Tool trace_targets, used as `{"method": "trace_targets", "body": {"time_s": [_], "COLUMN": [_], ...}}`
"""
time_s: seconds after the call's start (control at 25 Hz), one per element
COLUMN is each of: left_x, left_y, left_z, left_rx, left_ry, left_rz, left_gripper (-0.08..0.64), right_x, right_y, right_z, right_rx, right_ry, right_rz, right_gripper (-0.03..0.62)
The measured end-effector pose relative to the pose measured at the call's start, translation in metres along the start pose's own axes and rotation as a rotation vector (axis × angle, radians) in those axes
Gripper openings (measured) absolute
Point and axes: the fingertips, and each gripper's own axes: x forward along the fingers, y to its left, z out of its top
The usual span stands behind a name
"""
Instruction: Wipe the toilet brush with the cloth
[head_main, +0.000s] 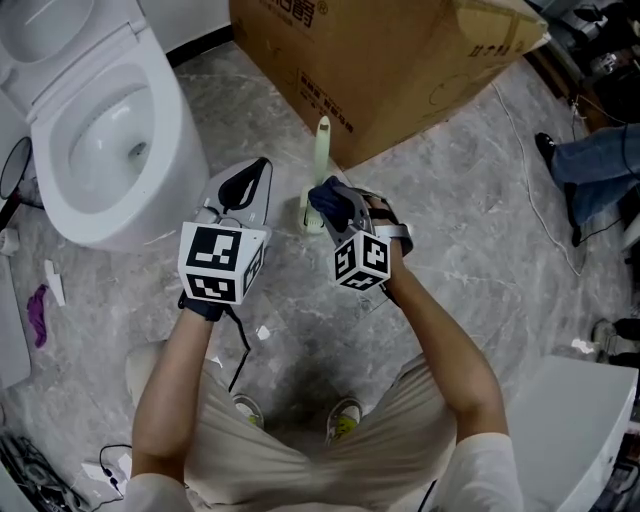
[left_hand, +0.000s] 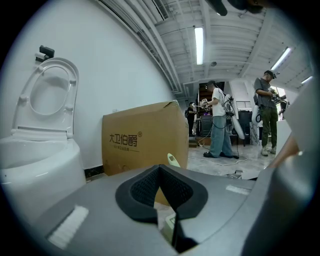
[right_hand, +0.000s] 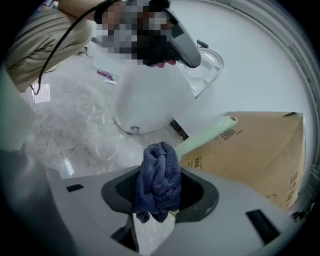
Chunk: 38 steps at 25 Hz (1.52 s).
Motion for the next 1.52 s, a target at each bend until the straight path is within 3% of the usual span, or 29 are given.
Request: {"method": "trace_targets", "body": {"time_s": [0.32,0.52,0.68,0.84,1.0,1.12,1.24,1.52], "left_x": [-0.007,-0.011,-0.009,-0.009,-0.010,-0.010,-0.010,-0.010], "left_y": [0.016,0.022,0.018,0.015,0.015,0.013,0.011,0.008], "left_z": [-0.004,-0.003,-0.001,-0.002,0.000,-0.001,-0.003,-0.001], "left_rx": [-0.005,-0.020,-0.009,-0.002,0.008,0.015,0.020,0.025], "left_ry": [0.008,0.006,0.006,0.012,0.011,0.016,0.022,0.020], "left_rz": [0.035,0.054,0.044,0.037,0.032,0.027,0.023,0.018], "left_gripper": [0.002,0.002,0.002,0.002,0.002,0.002,0.002,0.002], "right_x": [0.011,-0.013,-0.030,-0.054,-0.086,-0.098,-0.101,-0.081], "right_y": [0.029,0.032,0.012,-0.032,-0.085,-0.110,-0.118,-0.094], "right_z": [-0.007,0.036,0.066,0.089,0.104,0.102,0.099,0.091], "right_rx": [-0.058,-0.114,-0.116,-0.087,0.002,0.077,0.115,0.072], "right_ry": [0.052,-0.061,-0.145,-0.222,-0.284,-0.312,-0.332,-0.304], "right_rz": [0.114,0.155,0.082,-0.062,-0.222,-0.293,-0.318,-0.251], "right_gripper": [0.178,0.178,0.177,0.178,0.178,0.178,0.178,0.178]}}
